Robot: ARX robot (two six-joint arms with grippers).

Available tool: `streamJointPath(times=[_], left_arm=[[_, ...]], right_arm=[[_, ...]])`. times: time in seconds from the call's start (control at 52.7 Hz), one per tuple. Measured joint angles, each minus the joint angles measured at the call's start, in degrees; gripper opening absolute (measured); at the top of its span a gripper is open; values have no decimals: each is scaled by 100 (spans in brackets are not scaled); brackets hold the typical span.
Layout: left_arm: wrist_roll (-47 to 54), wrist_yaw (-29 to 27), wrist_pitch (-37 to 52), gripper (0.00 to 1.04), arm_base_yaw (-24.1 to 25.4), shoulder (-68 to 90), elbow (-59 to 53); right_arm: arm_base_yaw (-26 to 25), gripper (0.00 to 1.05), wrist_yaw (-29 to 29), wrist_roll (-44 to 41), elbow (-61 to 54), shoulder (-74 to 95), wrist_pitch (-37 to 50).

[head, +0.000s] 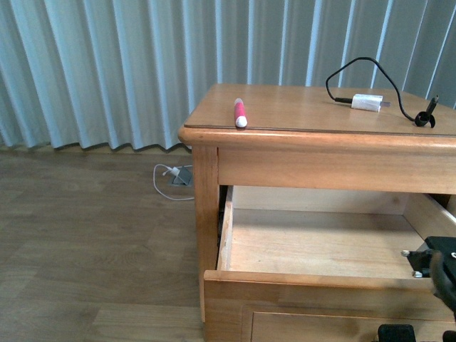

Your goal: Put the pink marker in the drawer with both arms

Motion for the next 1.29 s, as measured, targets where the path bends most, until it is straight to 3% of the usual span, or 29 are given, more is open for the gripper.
streamJointPath(times=[0.247, 0.778, 1.291], left_arm=[[0, 2, 0, 99, 0, 0, 0], [0, 0, 0, 99, 0, 0, 0], [2, 0, 0, 99, 0, 0, 0]], right_arm=[[9, 98, -260, 70, -256, -1657, -992], [-149, 96, -837, -90, -131, -6004, -4271], [-157, 96, -662, -111, -101, -6380, -4262]])
